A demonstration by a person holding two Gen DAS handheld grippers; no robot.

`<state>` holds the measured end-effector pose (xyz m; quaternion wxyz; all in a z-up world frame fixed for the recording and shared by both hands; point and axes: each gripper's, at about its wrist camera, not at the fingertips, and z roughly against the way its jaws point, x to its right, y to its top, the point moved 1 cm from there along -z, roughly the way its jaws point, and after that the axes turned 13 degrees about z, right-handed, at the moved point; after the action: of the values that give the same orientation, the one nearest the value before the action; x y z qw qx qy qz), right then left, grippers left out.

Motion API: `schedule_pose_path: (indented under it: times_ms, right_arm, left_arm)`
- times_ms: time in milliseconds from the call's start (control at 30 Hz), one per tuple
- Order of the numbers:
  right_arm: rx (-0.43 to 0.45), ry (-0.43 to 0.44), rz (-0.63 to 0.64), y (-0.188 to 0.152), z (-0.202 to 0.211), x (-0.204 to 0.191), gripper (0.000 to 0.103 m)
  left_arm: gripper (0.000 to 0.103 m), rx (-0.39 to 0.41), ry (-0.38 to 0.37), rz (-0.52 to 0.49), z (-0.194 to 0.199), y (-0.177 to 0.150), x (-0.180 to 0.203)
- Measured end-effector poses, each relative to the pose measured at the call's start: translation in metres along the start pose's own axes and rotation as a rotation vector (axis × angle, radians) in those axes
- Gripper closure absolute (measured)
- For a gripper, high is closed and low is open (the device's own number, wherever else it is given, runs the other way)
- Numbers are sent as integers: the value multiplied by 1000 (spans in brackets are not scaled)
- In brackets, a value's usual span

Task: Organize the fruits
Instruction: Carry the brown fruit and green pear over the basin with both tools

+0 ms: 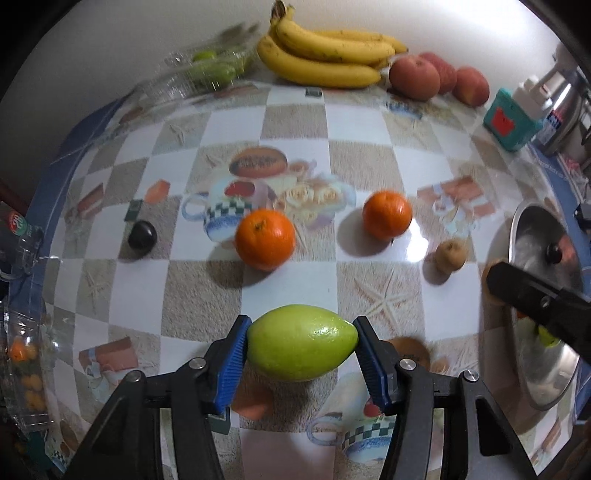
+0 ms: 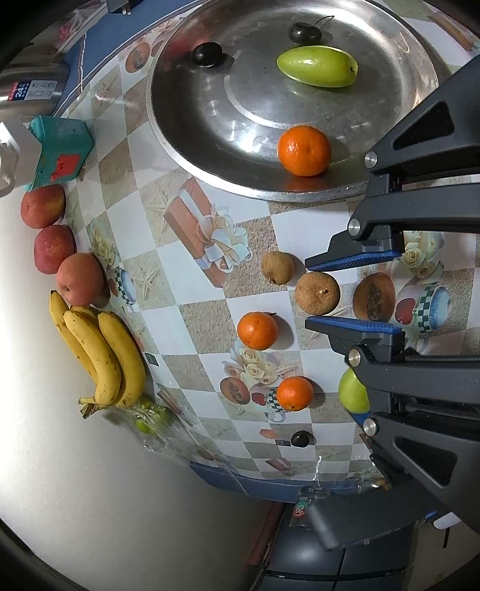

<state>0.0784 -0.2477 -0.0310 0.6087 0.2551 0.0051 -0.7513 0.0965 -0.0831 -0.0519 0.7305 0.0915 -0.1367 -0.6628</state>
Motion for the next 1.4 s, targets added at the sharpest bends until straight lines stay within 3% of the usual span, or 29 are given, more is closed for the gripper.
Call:
schedule_pose_path:
  times_ms: [333, 700, 1000, 1400]
  right_arm:
    - [37, -46, -44, 3, 14, 22, 77]
    - [78, -109, -126, 5, 36, 66, 77]
    - [102, -207, -200, 3, 56, 109, 77]
    - [122, -275, -290, -1, 74, 156, 77]
  left_arm:
    - [44, 120, -86, 7, 38, 14, 11]
    - [44, 96, -167, -37, 45, 12, 58]
    - [44, 114, -230, -185, 58, 6, 133]
    - [44, 88, -248, -260, 43, -1, 185]
